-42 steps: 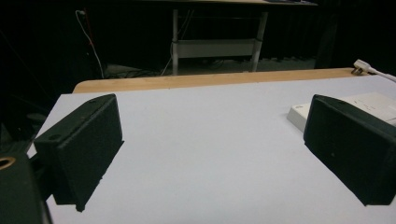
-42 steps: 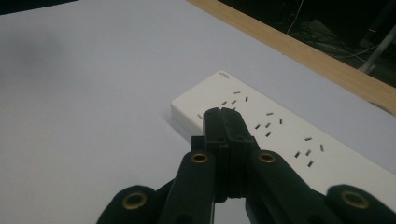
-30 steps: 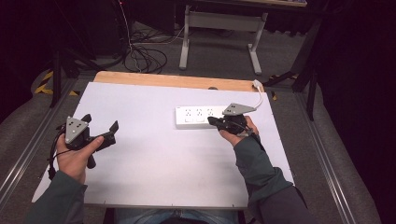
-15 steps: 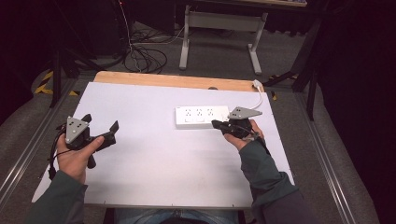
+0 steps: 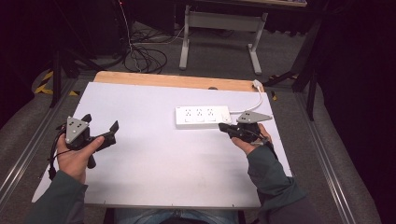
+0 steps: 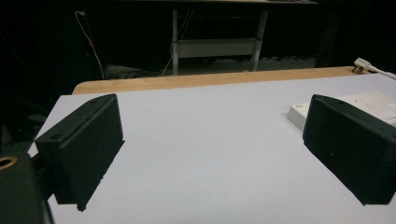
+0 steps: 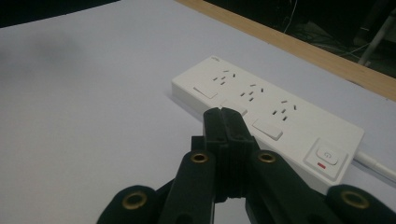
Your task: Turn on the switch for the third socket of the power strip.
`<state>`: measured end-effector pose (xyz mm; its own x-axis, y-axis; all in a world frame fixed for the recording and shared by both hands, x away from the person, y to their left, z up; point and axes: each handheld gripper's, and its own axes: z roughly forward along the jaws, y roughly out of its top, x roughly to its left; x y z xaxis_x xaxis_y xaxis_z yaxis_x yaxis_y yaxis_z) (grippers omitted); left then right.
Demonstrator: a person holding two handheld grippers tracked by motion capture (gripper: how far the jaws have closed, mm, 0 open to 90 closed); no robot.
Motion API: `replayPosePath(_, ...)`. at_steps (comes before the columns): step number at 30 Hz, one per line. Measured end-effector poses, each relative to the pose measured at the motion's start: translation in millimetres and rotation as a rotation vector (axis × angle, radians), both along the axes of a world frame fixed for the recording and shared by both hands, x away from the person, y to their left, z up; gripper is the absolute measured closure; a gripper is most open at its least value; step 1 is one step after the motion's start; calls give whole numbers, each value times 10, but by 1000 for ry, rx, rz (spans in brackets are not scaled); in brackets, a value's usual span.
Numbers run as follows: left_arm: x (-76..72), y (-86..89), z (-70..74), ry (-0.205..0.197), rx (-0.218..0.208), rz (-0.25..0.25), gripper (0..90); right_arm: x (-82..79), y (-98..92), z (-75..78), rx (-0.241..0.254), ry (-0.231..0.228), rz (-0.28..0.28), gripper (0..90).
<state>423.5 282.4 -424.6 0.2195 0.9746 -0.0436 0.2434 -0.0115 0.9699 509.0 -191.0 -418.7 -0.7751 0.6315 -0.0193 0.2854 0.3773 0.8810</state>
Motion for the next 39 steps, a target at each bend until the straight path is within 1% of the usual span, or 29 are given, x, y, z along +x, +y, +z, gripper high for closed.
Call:
replayPosePath(11,0,-2,1,0,5,-1,57,-40,-67,7,6,-10,4,900)
replayPosePath(13,0,-3,1,0,7,-2,56,-44,-73,6,14,-10,4,900)
replayPosePath(18,-2,-1,2,-1,2,0,57,-52,-87,2,10,-11,-3,900)
replayPosePath(22,1,-2,-1,1,3,-1,57,-58,-103,3,23,-19,12,900)
replayPosePath(26,-3,-3,2,-1,4,-1,57,-69,-116,4,49,-19,28,847)
replayPosePath(30,2,-1,-1,0,2,0,57,-70,-136,0,62,-21,29,838)
replayPosePath(34,1,-2,1,-1,8,0,57,-73,-147,1,76,-25,30,747)
replayPosePath(37,0,-2,0,0,4,1,57,-79,-153,-1,87,-28,36,712)
replayPosePath(39,0,-1,1,-1,4,1,57,-80,-157,-4,94,-25,33,651)
